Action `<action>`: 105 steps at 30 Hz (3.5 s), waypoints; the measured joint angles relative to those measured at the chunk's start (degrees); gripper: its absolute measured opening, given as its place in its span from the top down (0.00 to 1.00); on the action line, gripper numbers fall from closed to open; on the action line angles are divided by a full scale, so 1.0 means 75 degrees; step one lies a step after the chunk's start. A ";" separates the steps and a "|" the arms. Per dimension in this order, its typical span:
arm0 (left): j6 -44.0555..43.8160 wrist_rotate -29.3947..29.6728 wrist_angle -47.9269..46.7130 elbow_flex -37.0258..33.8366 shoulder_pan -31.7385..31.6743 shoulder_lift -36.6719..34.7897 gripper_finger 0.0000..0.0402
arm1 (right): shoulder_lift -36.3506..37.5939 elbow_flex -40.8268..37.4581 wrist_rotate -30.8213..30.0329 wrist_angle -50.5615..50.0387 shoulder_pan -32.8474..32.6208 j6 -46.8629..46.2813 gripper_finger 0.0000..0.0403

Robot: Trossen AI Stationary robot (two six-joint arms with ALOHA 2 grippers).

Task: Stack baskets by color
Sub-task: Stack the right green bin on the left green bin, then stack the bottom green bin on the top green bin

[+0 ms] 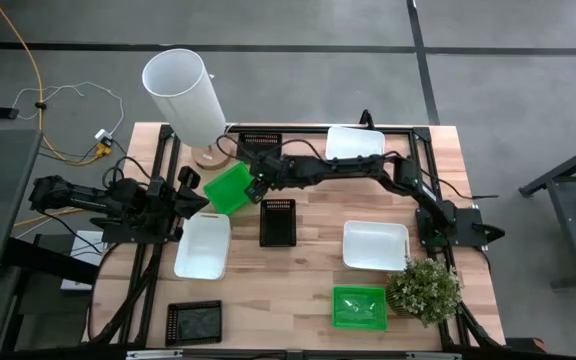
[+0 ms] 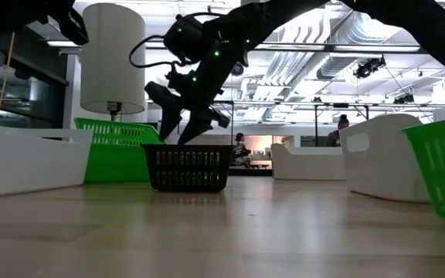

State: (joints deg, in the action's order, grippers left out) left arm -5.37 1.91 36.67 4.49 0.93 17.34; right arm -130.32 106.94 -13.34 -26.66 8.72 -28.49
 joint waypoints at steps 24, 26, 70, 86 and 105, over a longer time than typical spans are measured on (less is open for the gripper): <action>0.0000 0.0000 -0.0001 0.0000 0.0000 0.0000 1.00 | -0.0084 0.0000 0.0007 0.0071 -0.0036 0.0014 0.98; 0.0000 0.0000 -0.0001 0.0000 0.0000 0.0000 1.00 | -0.0069 0.0000 0.0005 0.0080 -0.0036 0.0023 0.98; 0.0006 0.0035 -0.0057 0.0000 -0.0001 0.0000 1.00 | 0.0393 0.0003 0.1464 -0.0987 0.0464 0.0219 0.98; 0.0006 0.0035 -0.0144 0.0000 -0.0001 0.0000 1.00 | 0.1153 0.0006 0.1110 -0.1469 0.0469 0.1547 0.55; -0.0198 0.0413 -0.1231 0.0000 0.0000 0.0003 1.00 | 0.3629 -0.3412 0.0186 -0.1400 -0.0184 0.3067 0.50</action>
State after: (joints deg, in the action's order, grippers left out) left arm -6.85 5.01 27.44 4.49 0.93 17.37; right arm -103.10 81.34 -11.94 -37.16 7.33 -5.49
